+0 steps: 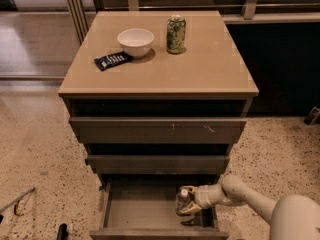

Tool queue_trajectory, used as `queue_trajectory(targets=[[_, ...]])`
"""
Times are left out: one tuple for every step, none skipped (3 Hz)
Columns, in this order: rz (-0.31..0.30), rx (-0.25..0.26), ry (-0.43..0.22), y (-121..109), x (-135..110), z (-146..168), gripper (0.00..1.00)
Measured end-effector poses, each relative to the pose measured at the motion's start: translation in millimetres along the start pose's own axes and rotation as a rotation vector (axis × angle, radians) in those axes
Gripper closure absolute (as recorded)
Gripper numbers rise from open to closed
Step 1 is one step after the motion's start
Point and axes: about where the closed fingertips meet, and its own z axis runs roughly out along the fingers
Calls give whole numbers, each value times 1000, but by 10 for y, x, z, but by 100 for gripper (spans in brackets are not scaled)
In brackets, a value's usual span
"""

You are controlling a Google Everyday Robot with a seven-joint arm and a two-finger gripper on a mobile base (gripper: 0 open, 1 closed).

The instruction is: Place blue plastic bottle into bottom drawer

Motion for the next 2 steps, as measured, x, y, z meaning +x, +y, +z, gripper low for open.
queue_trajectory(targets=[[0, 0, 0, 0, 0, 0, 0], [0, 0, 0, 0, 0, 0, 0]])
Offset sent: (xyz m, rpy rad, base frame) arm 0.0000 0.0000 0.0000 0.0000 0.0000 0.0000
